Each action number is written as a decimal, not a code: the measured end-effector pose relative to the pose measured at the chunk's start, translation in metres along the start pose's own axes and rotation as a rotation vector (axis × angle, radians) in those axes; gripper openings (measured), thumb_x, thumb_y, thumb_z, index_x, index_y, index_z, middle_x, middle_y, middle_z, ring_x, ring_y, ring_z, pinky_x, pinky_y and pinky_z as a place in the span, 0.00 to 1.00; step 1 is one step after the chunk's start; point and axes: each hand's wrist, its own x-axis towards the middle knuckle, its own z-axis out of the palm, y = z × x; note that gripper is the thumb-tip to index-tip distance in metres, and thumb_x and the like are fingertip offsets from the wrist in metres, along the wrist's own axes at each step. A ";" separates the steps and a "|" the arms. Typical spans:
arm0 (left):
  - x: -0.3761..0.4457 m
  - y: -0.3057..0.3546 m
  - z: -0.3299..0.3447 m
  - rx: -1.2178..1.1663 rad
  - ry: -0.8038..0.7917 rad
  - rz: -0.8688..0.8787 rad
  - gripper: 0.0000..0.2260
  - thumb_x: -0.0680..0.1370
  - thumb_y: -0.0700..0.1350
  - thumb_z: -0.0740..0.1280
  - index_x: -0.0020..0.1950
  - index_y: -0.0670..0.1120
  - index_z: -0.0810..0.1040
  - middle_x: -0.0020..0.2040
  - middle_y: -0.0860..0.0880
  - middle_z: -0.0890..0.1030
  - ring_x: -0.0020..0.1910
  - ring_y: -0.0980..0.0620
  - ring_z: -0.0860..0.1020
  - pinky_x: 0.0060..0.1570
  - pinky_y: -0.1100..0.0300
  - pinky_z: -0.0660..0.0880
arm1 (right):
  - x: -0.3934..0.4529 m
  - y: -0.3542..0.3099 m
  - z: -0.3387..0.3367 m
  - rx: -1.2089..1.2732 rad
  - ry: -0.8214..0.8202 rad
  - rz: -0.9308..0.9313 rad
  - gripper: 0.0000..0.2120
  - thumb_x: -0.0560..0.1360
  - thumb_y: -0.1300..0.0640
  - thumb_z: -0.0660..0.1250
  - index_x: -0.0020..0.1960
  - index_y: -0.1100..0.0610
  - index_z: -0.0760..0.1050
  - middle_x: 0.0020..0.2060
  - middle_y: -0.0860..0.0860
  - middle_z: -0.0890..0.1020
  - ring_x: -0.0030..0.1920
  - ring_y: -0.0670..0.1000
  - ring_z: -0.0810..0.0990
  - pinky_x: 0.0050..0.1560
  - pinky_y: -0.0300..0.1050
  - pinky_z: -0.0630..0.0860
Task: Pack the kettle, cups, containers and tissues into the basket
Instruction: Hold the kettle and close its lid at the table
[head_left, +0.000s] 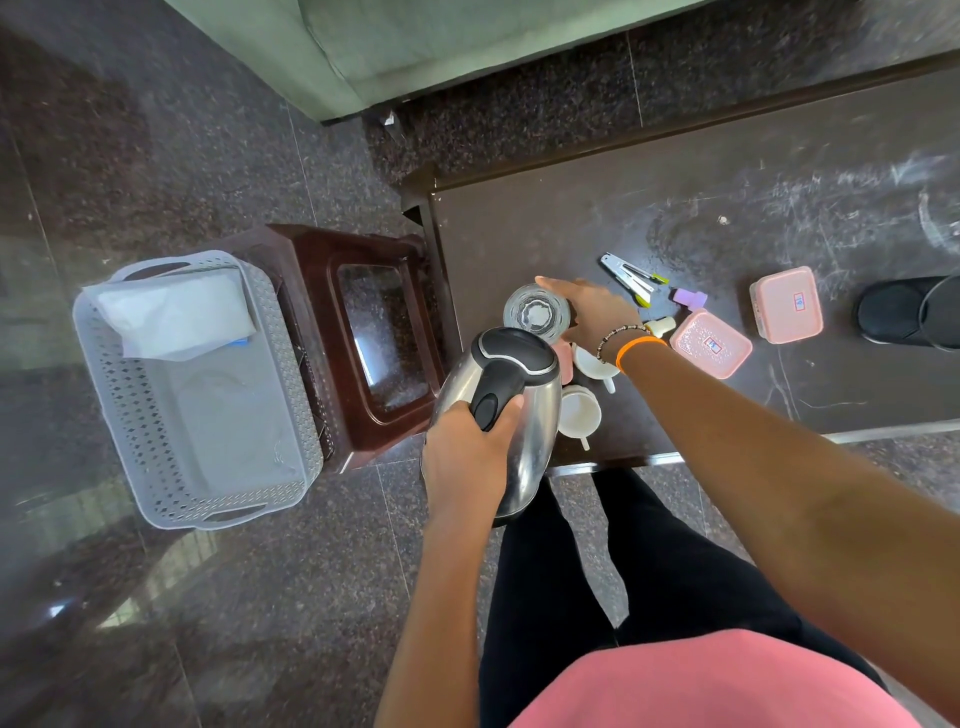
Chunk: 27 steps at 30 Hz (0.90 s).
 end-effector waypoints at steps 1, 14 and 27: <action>0.000 0.001 0.000 0.019 -0.004 0.003 0.18 0.73 0.61 0.64 0.38 0.47 0.72 0.32 0.53 0.75 0.34 0.50 0.74 0.34 0.58 0.68 | 0.000 0.000 0.000 -0.004 -0.001 0.000 0.30 0.72 0.51 0.64 0.71 0.40 0.58 0.63 0.56 0.73 0.61 0.63 0.75 0.61 0.61 0.73; -0.004 0.009 0.000 0.082 -0.001 -0.019 0.21 0.74 0.62 0.62 0.46 0.43 0.75 0.42 0.46 0.79 0.44 0.42 0.78 0.48 0.49 0.76 | 0.000 0.000 0.000 -0.012 -0.002 0.001 0.31 0.72 0.53 0.65 0.71 0.40 0.58 0.64 0.55 0.72 0.61 0.62 0.75 0.61 0.60 0.74; -0.002 0.006 -0.001 0.093 -0.009 0.004 0.21 0.74 0.62 0.62 0.47 0.42 0.74 0.43 0.45 0.80 0.45 0.42 0.78 0.50 0.47 0.77 | 0.000 0.001 0.003 -0.010 0.041 0.008 0.28 0.73 0.50 0.63 0.71 0.38 0.58 0.65 0.56 0.72 0.61 0.62 0.75 0.60 0.59 0.74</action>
